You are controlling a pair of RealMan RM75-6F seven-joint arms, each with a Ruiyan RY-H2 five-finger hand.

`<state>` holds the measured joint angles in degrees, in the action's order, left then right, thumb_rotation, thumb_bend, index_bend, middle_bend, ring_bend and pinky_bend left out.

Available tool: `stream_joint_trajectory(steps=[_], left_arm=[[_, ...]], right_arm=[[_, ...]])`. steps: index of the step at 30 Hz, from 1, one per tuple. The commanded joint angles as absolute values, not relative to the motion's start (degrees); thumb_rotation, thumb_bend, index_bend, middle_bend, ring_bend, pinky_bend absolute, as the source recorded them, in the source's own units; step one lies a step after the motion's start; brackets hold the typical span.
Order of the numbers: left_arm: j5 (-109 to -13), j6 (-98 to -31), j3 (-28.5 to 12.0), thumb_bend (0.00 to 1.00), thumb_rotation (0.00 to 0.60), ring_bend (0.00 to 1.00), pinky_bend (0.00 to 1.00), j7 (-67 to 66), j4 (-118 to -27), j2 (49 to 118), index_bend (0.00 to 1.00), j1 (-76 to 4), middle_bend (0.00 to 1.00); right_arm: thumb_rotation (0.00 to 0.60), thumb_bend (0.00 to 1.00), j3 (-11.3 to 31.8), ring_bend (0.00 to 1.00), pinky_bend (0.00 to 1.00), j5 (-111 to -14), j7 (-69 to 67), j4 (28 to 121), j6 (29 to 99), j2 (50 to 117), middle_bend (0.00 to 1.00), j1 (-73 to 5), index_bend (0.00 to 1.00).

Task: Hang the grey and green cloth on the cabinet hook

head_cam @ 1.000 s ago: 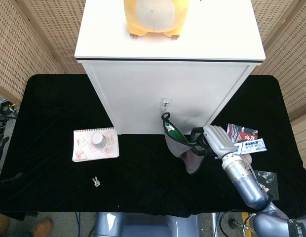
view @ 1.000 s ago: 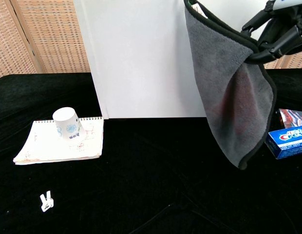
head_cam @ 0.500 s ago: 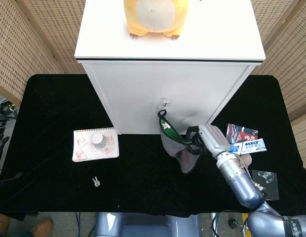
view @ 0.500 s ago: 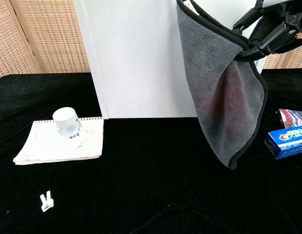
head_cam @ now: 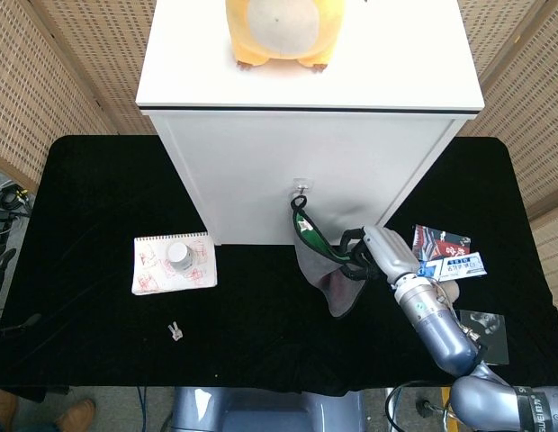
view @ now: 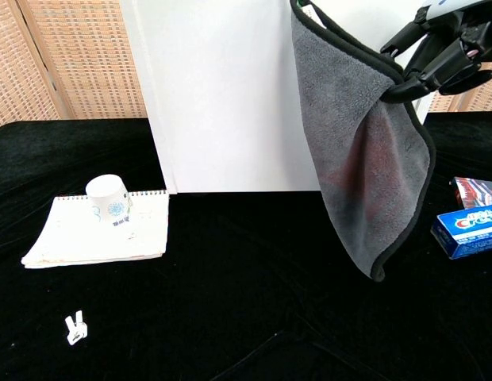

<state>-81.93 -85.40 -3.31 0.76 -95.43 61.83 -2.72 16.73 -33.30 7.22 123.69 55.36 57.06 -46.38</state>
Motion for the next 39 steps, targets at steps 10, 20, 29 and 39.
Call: stream_joint_trajectory(steps=[10, 20, 29, 39], left_arm=[[-81.9, -85.4, -3.3, 0.00, 0.600, 0.00, 0.00, 0.6, -95.4, 61.9, 0.00, -2.7, 0.00], [-81.8, -85.4, -3.4, 0.00, 0.600, 0.00, 0.00, 0.8, -95.4, 61.8, 0.00, -2.7, 0.00], [-82.0, -85.4, -3.3, 0.00, 0.600, 0.00, 0.00, 0.9, -95.4, 61.7, 0.00, -2.7, 0.00], [-82.5, -86.2, -3.2, 0.00, 0.600, 0.00, 0.00, 1.9, -95.6, 61.3, 0.00, -2.3, 0.00]], right_arm=[[0.600, 0.72, 15.6, 1.00, 1.00, -30.8, 8.0, 123.2, 53.7, 56.1, 1.00, -47.6, 0.84], [0.600, 0.61, 14.6, 1.00, 1.00, -28.9, 9.1, 123.1, 54.3, 56.5, 1.00, -48.6, 0.71], [0.600, 0.00, 14.4, 1.00, 1.00, -34.8, 6.2, 123.3, 53.5, 55.4, 1.00, -46.1, 0.27], [0.600, 0.00, 11.0, 1.00, 1.00, -50.8, 3.5, 123.2, 57.0, 51.0, 1.00, -37.7, 0.32]])
